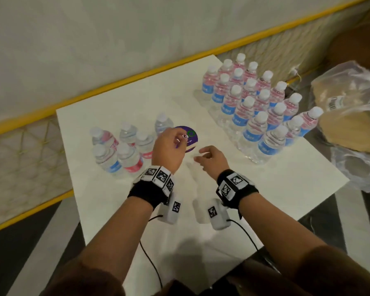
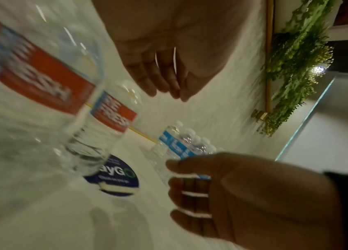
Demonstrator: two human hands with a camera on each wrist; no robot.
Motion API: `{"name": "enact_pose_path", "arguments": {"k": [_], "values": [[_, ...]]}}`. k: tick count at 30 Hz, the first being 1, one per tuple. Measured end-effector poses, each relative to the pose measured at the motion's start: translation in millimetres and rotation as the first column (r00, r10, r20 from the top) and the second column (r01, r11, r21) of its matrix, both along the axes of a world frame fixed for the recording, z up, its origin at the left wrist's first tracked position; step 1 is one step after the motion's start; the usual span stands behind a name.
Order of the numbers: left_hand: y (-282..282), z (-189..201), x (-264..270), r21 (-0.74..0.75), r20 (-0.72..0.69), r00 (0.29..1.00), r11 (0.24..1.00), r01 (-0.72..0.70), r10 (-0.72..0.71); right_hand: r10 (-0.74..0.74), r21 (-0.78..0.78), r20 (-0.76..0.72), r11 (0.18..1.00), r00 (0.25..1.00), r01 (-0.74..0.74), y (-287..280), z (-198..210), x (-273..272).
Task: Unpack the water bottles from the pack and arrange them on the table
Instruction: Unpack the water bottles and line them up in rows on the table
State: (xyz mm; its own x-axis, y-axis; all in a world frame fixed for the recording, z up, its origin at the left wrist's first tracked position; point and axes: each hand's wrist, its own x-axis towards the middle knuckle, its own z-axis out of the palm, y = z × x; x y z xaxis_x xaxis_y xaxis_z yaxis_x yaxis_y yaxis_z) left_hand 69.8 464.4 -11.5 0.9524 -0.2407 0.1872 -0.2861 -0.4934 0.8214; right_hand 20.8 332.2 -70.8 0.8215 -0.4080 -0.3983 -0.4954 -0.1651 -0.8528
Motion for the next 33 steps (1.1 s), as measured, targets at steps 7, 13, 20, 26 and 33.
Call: {"name": "enact_pose_path", "arguments": {"k": [7,13,20,26,33], "values": [[58,16,10,0.149,0.200,0.948,0.949,-0.278,0.247,0.089,-0.067,0.121,0.994,0.989,-0.081,67,62,62],[67,23,24,0.505,-0.036,0.992,0.858,-0.088,0.123,0.273,-0.239,0.060,0.938,0.960,-0.252,90,83,92],[60,39,41,0.800,-0.010,1.000,0.600,0.013,-0.008,0.275,-0.398,0.093,0.891,0.957,-0.218,84,88,71],[33,43,43,0.658,-0.036,0.998,0.750,0.063,-0.053,0.155,-0.313,0.175,0.945,0.972,-0.094,47,82,56],[-27,57,77,0.517,-0.009,0.999,0.855,0.046,-0.048,0.157,-0.368,0.267,0.929,0.951,-0.050,-6,78,77]]}}
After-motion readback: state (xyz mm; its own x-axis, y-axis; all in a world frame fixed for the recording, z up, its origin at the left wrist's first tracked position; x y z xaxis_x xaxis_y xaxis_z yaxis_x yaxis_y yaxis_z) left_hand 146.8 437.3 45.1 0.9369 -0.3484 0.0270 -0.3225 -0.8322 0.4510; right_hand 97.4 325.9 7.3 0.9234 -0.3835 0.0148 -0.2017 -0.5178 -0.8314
